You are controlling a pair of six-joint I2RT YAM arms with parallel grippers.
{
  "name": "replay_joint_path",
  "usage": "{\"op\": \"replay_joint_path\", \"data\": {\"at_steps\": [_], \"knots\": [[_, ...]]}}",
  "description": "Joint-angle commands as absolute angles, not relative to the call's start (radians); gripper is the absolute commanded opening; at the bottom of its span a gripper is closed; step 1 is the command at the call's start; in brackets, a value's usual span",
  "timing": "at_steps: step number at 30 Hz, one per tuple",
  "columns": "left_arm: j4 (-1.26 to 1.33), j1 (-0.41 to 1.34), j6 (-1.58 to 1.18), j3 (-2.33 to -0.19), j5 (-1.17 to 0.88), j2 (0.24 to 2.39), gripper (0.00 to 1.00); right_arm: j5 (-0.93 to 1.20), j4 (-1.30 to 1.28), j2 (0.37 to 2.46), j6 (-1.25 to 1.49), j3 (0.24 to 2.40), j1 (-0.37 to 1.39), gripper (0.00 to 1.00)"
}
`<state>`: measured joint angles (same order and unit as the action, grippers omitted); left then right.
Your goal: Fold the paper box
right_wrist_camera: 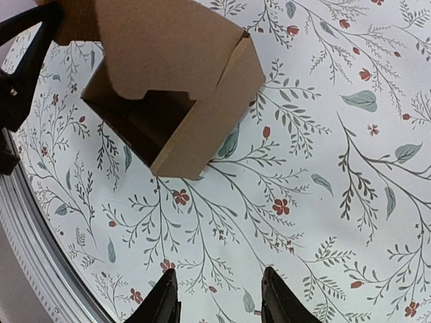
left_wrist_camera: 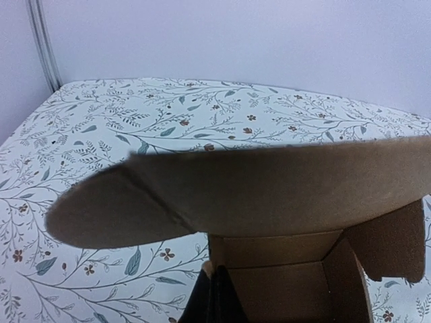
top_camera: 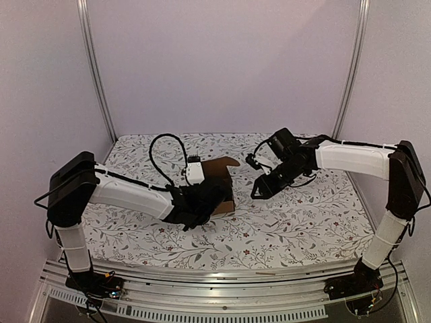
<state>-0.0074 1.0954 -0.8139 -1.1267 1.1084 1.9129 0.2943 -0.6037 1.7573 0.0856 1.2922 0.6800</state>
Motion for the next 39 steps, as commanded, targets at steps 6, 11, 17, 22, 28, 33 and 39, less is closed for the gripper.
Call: {"op": "replay_joint_path", "data": {"at_steps": [6, 11, 17, 22, 28, 33, 39], "knots": [[0.164, 1.098, -0.541, -1.103, 1.012, 1.946, 0.00, 0.421, -0.738, 1.618, -0.282, 1.309, 0.522, 0.49], [0.285, 1.080, -0.356, -1.093, 0.917, 1.956, 0.00, 0.524, -0.712, 1.680, -0.636, 1.341, 0.449, 0.53], [0.306, 1.059, -0.295, -1.092, 0.868, 1.969, 0.00, 0.512, -0.599, 1.795, -0.819, 1.386, 0.459, 0.53], [0.314, 1.050, -0.286, -1.099, 0.858, 1.985, 0.00, 0.448, -0.522, 1.886, -0.862, 1.451, 0.521, 0.54], [0.320, 1.046, -0.278, -1.095, 0.847, 1.984, 0.00, 0.437, -0.494, 1.987, -0.862, 1.539, 0.557, 0.54], [0.326, 1.045, -0.262, -1.097, 0.838, 1.986, 0.00, 0.431, -0.477, 2.013, -0.875, 1.552, 0.589, 0.55], [0.330, 1.045, -0.243, -1.112, 0.831, 1.998, 0.00, 0.418, -0.389, 2.039, -0.787, 1.549, 0.598, 0.52]]}}
